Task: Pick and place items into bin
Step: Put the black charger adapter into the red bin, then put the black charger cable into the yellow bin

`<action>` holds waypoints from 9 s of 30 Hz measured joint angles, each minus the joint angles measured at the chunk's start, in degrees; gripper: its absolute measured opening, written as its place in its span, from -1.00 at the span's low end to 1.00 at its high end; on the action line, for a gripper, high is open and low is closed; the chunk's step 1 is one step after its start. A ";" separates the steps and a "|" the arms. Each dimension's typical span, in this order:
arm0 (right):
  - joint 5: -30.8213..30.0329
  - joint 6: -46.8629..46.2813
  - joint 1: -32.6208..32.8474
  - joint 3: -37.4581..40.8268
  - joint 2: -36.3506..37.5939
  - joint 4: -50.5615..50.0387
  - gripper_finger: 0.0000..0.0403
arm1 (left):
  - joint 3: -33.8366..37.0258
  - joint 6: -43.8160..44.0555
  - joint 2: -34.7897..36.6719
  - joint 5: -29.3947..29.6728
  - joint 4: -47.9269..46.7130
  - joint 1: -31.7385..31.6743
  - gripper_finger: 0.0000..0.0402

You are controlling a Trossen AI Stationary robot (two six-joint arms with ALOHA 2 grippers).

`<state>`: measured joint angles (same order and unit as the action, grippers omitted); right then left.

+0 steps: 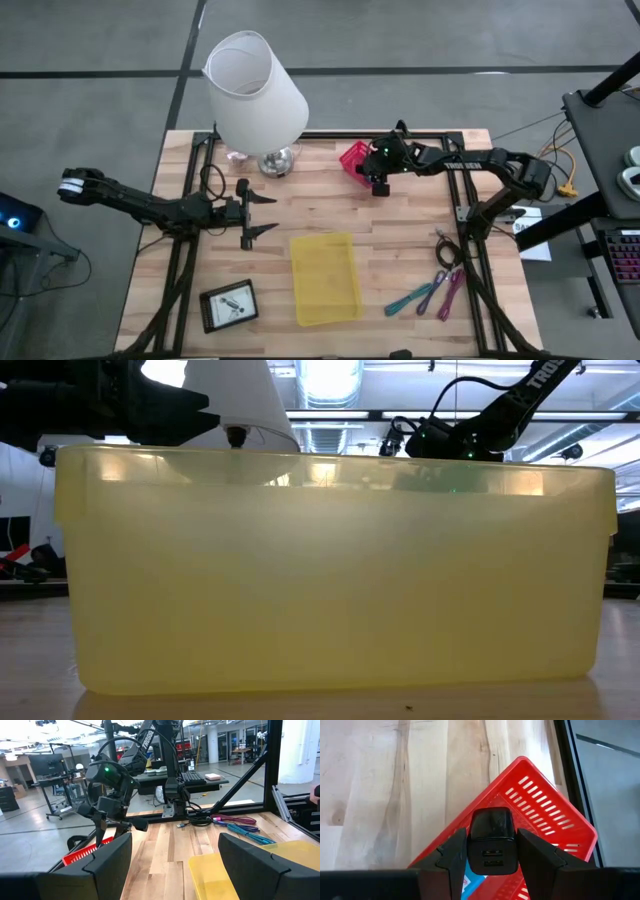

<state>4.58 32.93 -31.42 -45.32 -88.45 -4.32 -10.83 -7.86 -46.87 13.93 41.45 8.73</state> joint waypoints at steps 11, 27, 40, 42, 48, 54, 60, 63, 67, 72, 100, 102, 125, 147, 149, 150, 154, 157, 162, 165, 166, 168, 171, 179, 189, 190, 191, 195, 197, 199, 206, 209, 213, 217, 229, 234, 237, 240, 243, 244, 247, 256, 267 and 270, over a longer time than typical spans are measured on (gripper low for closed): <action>0.02 0.02 0.00 0.00 -0.01 0.05 -0.16 | 0.00 -0.02 0.00 -0.02 0.00 0.00 0.39; 0.00 -3.41 0.02 -0.54 0.01 0.22 -0.08 | 0.00 -0.02 0.00 -0.01 0.00 0.01 0.39; 0.44 -31.94 2.62 -5.84 0.00 -11.69 -0.08 | 0.00 -2.62 0.02 0.00 0.06 0.00 0.39; 0.55 -35.39 3.56 -7.15 0.01 -16.02 -0.08 | 0.00 -3.48 0.02 0.00 0.07 0.00 0.39; 0.56 -44.20 6.65 -8.81 -0.01 -25.11 -0.08 | -0.01 -3.59 0.02 0.00 0.66 0.01 0.39; 0.52 -56.25 10.41 -8.76 -0.01 -35.54 -0.08 | -0.15 -3.52 0.02 -0.02 0.68 0.02 0.39; 0.48 -69.88 16.03 -8.72 -0.01 -49.23 -0.08 | -0.15 -3.10 0.02 -0.01 0.59 0.01 0.39; 0.50 -76.06 19.66 -8.70 0.01 -53.94 -0.08 | -0.13 -2.98 0.02 -0.02 0.57 0.01 0.39; 1.80 -84.60 24.86 -8.68 0.13 -55.91 -0.09 | -0.11 -2.96 0.02 -0.02 0.55 0.00 0.39; 5.97 -94.07 31.44 -8.66 0.81 -55.96 -0.09 | -0.07 -2.97 0.02 -0.02 0.55 0.00 0.39; 1.42 -142.85 63.42 -2.23 9.96 -64.04 -0.09 | -0.11 -5.03 0.02 -0.04 1.06 0.02 0.39; 1.27 -143.81 64.07 -1.29 9.93 -63.74 -0.09 | -0.11 -5.01 0.02 -0.04 1.09 0.01 0.39; -4.37 -145.48 64.69 9.99 9.63 -52.39 -0.09 | -0.09 -4.93 0.02 -0.04 1.14 0.01 0.39; -4.13 -144.78 64.67 12.07 9.60 -50.32 -0.70 | -0.04 -4.89 0.02 -0.04 1.14 0.02 0.39; -4.14 -144.45 64.67 12.07 9.60 -50.31 -0.81 | -0.04 -4.87 0.02 -0.04 1.14 0.01 0.39; -4.15 -144.01 64.67 12.07 9.60 -50.28 -0.86 | -0.04 -4.90 0.02 -0.04 1.14 0.02 0.39; -4.15 -143.52 64.67 12.07 9.60 -50.01 -0.93 | -0.04 -4.88 0.02 -0.04 1.14 0.00 0.39; -4.17 -143.27 64.67 12.07 9.60 -49.89 -0.93 | -0.04 -4.89 0.02 -0.04 1.14 0.02 0.39; -4.31 -143.00 64.67 12.07 9.60 -49.68 -0.93 | -0.04 -4.89 0.02 -0.04 1.13 0.02 0.39; -4.39 -142.21 64.67 12.07 9.60 -49.47 -0.93 | -0.04 -4.87 0.02 -0.04 1.14 0.02 0.39; -4.39 -142.20 64.67 12.06 9.60 -49.46 -0.93 | -0.04 -4.87 0.02 -0.04 1.14 0.02 0.39; -4.39 -142.18 64.67 12.04 9.60 -49.45 -0.93 | -0.04 -4.89 0.02 -0.04 1.13 0.02 0.39; -4.42 -141.85 64.67 12.04 9.60 -49.40 -0.94 | -0.04 -4.90 0.02 -0.04 1.14 0.02 0.39; -4.59 -140.49 64.67 12.02 9.60 -49.23 -0.94 | -0.04 -4.87 0.02 -0.04 1.12 0.02 0.39; -7.79 -135.65 64.75 11.94 10.51 -48.91 -0.94 | -0.04 -4.90 0.02 -0.06 1.11 0.02 0.39; -8.34 -135.43 64.81 11.73 10.72 -49.04 -0.94 | -0.04 -4.89 0.02 -0.04 1.12 0.02 0.39; -8.95 -134.87 64.81 11.42 10.86 -49.03 -0.94 | -0.04 -4.87 0.02 -0.04 1.11 0.00 0.39; -11.85 -132.89 64.81 9.78 11.62 -48.94 -0.94 | -0.02 -4.90 0.02 -0.04 1.12 0.00 0.39; -13.64 -131.54 64.87 9.07 11.98 -49.04 -0.94 | -0.02 -4.90 0.02 -0.04 1.13 0.01 0.39; -15.74 -129.18 65.09 8.35 12.01 -49.00 -0.94 | -0.02 -4.90 0.00 -0.04 1.11 0.02 0.39; -21.57 -122.64 66.79 7.85 11.97 -48.98 -0.94 | -0.02 -4.87 0.00 -0.04 1.09 0.01 0.39; -23.24 -120.15 67.63 7.93 11.78 -48.95 -0.94 | -0.02 -4.85 0.00 -0.04 1.07 0.02 0.39; -28.09 -117.90 68.99 7.93 11.90 -48.94 -0.94 | -0.02 -4.79 0.00 -0.04 1.07 0.00 0.39; -33.14 -117.39 70.69 7.97 11.97 -48.87 -0.94 | -0.02 -4.79 0.00 -0.04 1.07 0.01 0.39; -45.66 -116.66 74.71 8.50 11.97 -44.09 -0.94 | -0.01 -4.62 0.00 -0.04 0.98 0.02 0.39; -45.72 -112.85 74.71 8.81 11.97 -39.46 -0.94 | 0.00 -4.57 0.00 -0.04 0.96 0.02 0.39; -47.99 -108.09 74.82 8.87 12.06 -34.47 -0.94 | 0.00 -4.55 0.00 -0.04 0.94 0.02 0.39; -51.15 -100.17 75.17 8.87 12.78 -27.67 -0.94 | 0.00 -4.50 0.00 -0.04 0.93 0.02 0.39; -53.66 -92.84 75.45 8.90 14.08 -22.45 -0.95 | 0.00 -4.48 0.00 -0.04 0.85 0.00 0.39; -54.89 -90.71 75.45 8.91 14.44 -20.57 -0.95 | 0.00 -4.48 0.00 -0.04 0.83 0.00 0.39; -60.18 -82.58 75.75 9.25 15.38 -13.79 -0.95 | 0.00 -4.48 0.00 -0.04 0.87 0.02 0.39; -62.05 -50.00 75.67 12.21 15.64 13.75 -0.95 | 0.00 -4.52 0.02 -0.04 1.44 0.02 0.39; -40.91 -15.14 75.55 29.46 15.77 63.37 -0.96 | -0.02 -4.53 0.02 -0.04 1.44 0.02 0.39; -40.78 -11.42 75.01 32.98 15.97 69.69 -0.96 | -0.02 -4.55 0.02 -0.04 1.62 0.00 0.39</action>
<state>-36.20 21.50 43.59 -12.34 -72.49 65.37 -10.85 -12.40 -46.85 13.89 43.07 8.73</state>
